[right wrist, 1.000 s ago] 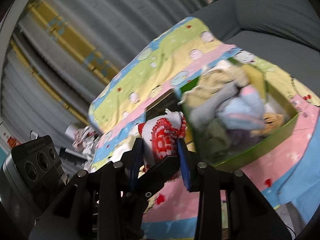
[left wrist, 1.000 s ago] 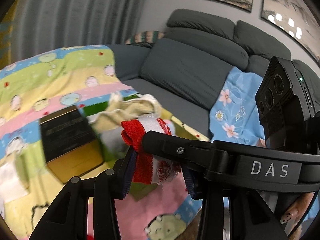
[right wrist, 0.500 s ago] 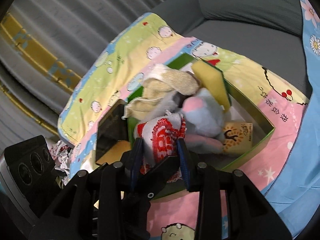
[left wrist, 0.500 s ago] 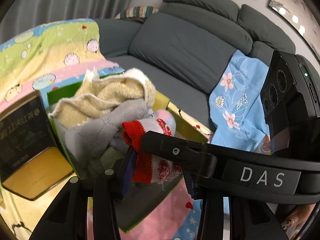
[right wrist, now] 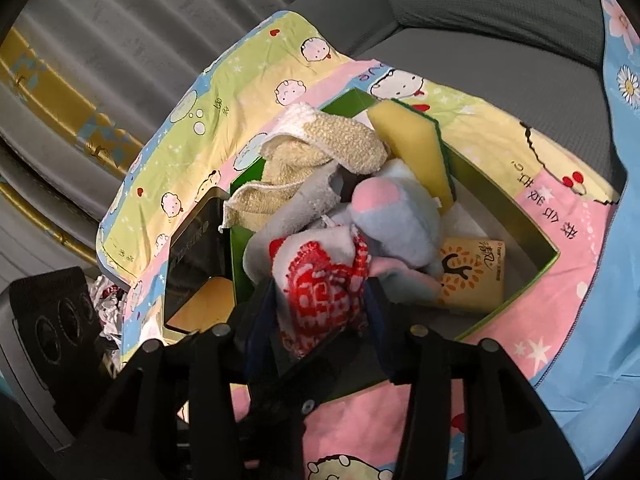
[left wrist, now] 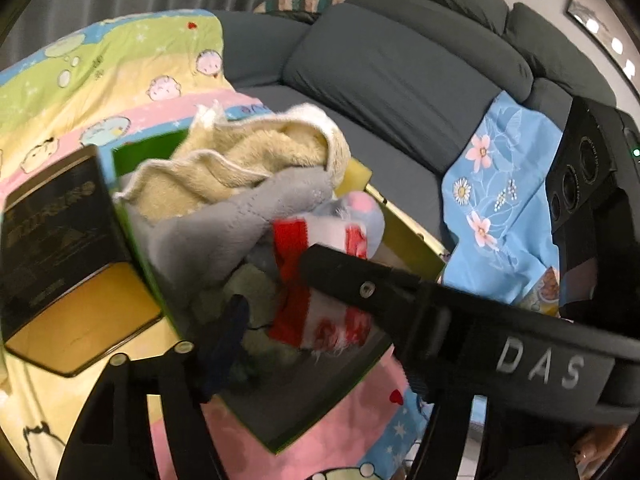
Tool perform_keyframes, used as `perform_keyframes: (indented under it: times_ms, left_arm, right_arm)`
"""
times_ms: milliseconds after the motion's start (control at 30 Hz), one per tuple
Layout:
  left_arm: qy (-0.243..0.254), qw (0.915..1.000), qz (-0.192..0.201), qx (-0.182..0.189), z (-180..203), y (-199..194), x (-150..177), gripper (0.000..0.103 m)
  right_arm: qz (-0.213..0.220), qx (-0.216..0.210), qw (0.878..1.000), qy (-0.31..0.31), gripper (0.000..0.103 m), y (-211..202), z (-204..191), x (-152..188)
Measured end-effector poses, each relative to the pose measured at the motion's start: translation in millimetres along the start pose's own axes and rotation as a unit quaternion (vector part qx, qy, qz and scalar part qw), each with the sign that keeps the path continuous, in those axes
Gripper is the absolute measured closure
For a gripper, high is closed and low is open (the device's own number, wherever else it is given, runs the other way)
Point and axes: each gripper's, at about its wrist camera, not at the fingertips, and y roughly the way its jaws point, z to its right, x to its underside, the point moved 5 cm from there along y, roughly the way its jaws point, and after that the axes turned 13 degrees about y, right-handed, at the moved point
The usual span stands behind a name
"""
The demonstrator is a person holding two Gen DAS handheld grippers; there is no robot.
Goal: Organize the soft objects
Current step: 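Lower the sock into the white box and open the right gripper, then withdraw the right gripper up from the white box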
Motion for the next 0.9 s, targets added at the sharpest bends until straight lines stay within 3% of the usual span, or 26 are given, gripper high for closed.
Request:
perform_keyframes:
  times_ms: [100,233,333,433,533,700,900]
  left_arm:
    - [-0.006,0.9999,0.012,-0.006,-1.9,-17.1,-1.0,0.018]
    - [-0.018,0.9993,0.031,-0.011,-1.3,-42.5,-1.7,0.016]
    - [-0.018,0.9988,0.037,-0.026,0.9,-60.4,-0.4,0.016]
    - [-0.023,0.9980,0.044,-0.039,2.9,-77.7,2.5,0.016]
    - [-0.035,0.9985,0.029,-0.031,4.2,-90.1,7.6,0.016]
    - [-0.042,0.9964,0.035,-0.064,3.9,-114.2,14.2,0.016]
    - [-0.040,0.9952,0.048,-0.076,4.6,-134.2,18.3,0.016]
  right_arm:
    - [0.024,-0.009,1.000,-0.006,0.040,-15.3,-6.2,-1.5]
    - [0.051,-0.010,0.998,-0.018,0.036,-35.9,-15.8,-0.6]
    - [0.081,-0.008,0.996,-0.032,0.023,-55.5,-25.2,3.7]
    - [0.111,0.002,0.993,-0.046,0.016,-75.2,-33.8,9.6]
    - [0.139,0.016,0.989,-0.052,0.012,-92.1,-39.2,16.5]
    - [0.176,0.040,0.982,-0.053,0.008,-116.7,-44.8,31.7]
    - [0.203,0.073,0.975,-0.063,0.005,-130.9,-49.6,48.1]
